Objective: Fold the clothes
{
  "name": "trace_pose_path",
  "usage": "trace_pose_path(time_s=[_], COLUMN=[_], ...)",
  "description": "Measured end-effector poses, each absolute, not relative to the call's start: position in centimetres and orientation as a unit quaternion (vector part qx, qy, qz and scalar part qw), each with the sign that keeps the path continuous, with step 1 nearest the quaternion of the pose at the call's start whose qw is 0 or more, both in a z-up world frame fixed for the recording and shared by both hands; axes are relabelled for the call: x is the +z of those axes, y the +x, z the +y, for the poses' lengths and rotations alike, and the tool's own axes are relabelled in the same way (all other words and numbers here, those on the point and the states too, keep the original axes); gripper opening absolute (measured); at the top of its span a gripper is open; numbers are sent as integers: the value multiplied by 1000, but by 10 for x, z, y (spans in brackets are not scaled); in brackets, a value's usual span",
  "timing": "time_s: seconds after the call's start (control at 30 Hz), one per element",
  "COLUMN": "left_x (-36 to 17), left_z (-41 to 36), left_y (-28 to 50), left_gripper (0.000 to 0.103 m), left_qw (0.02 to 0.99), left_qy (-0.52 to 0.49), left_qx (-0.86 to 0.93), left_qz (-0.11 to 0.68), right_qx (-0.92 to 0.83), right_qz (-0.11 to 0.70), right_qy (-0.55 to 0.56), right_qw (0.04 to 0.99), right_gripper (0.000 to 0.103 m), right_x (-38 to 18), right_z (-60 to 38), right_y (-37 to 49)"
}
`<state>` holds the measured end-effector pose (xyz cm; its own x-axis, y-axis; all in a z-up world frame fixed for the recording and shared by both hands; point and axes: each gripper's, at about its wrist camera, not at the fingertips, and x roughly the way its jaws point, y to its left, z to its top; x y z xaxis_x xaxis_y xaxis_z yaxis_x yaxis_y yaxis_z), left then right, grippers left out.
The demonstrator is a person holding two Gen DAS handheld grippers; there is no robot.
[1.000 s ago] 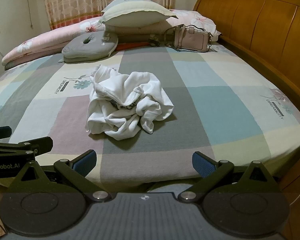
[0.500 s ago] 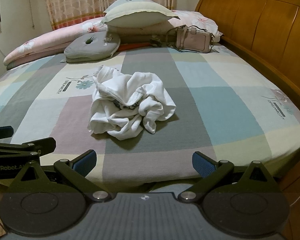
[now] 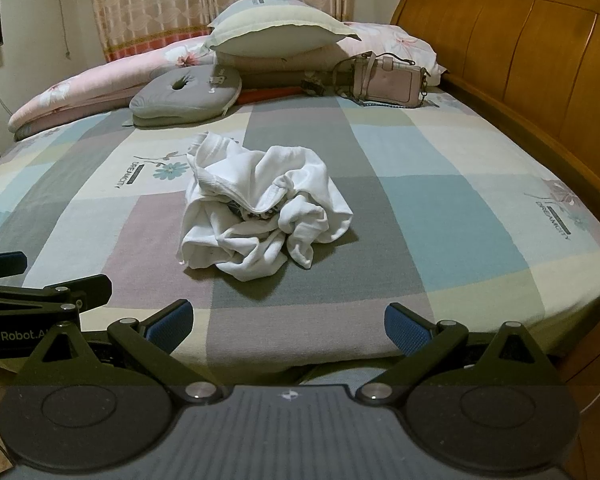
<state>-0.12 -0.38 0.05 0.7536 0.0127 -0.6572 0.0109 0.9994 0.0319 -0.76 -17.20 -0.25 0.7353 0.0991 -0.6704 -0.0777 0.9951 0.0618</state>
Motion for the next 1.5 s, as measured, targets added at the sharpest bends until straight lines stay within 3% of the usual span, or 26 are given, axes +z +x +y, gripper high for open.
trace_pose_path(time_s=[1.5], left_x=[-14], left_z=[-5], left_y=[16], left_gripper=[102], left_qw=[936], left_qy=[13], left_qx=[-16], left_qz=[351], right_qx=[52], right_qz=[374], right_qy=[10], right_qw=[926], right_gripper=[103], right_x=[-12], right_z=[-173], right_y=[8])
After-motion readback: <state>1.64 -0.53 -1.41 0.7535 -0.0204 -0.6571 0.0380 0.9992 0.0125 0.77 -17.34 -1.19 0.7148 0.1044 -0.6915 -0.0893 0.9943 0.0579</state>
